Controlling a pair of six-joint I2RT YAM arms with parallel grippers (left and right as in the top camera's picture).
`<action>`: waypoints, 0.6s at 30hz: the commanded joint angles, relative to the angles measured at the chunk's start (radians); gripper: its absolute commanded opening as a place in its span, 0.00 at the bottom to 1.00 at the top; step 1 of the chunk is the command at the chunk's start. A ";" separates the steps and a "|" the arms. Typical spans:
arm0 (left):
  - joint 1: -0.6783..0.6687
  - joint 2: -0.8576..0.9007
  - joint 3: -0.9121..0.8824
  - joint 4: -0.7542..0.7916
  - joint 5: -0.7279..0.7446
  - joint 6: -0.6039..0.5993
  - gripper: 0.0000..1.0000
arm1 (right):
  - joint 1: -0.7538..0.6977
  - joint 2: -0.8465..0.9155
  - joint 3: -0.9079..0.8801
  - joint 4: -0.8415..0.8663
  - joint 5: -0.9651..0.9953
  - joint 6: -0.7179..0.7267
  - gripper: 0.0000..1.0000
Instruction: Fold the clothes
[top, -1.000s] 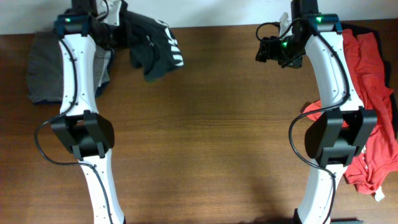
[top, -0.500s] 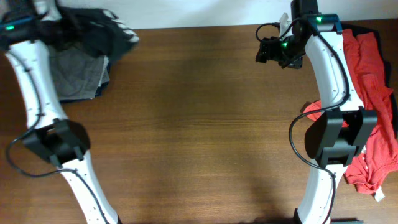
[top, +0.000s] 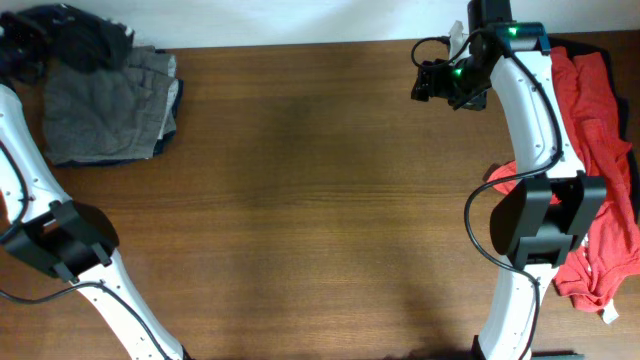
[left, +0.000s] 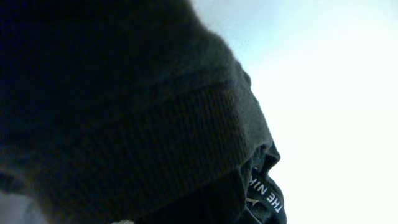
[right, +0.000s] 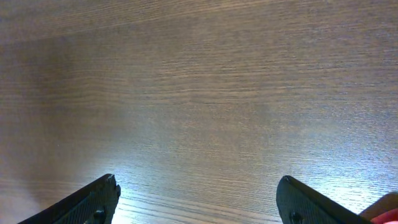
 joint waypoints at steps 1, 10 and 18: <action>-0.017 0.013 -0.054 0.100 -0.003 -0.133 0.01 | -0.005 -0.003 0.003 -0.010 0.013 -0.003 0.86; -0.028 0.018 -0.234 0.146 -0.039 -0.177 0.00 | -0.005 -0.003 0.003 -0.038 0.016 -0.003 0.86; -0.027 0.018 -0.264 -0.140 -0.211 -0.178 0.01 | -0.005 -0.003 0.003 -0.034 0.016 -0.003 0.86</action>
